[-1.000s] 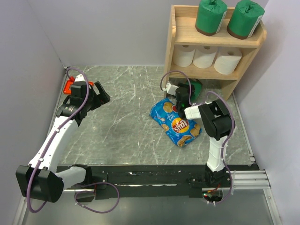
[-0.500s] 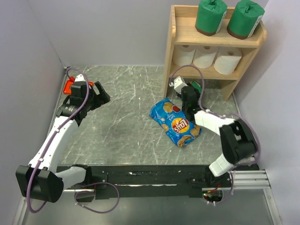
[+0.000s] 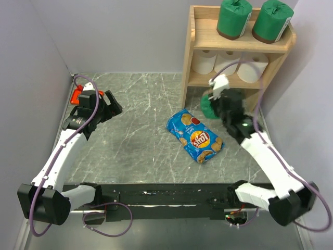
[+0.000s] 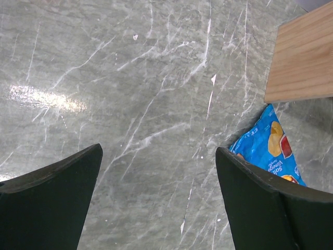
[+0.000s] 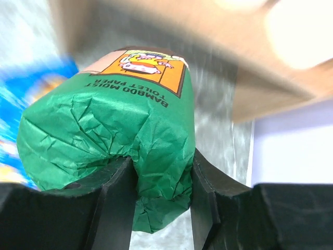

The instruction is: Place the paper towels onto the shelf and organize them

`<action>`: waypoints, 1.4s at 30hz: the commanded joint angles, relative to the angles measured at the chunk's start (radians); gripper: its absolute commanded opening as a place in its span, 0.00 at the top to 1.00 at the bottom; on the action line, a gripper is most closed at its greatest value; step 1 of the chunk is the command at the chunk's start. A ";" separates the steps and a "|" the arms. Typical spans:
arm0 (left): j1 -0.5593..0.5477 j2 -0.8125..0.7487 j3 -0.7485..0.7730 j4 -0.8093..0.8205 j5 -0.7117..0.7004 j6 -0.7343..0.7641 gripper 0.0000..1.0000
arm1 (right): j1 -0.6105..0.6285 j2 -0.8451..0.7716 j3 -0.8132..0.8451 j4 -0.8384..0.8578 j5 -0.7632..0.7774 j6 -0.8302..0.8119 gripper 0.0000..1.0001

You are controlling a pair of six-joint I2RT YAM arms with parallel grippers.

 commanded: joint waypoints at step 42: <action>-0.003 -0.034 -0.001 0.039 -0.008 0.010 0.04 | -0.090 0.609 1.102 0.495 -0.043 -0.070 0.56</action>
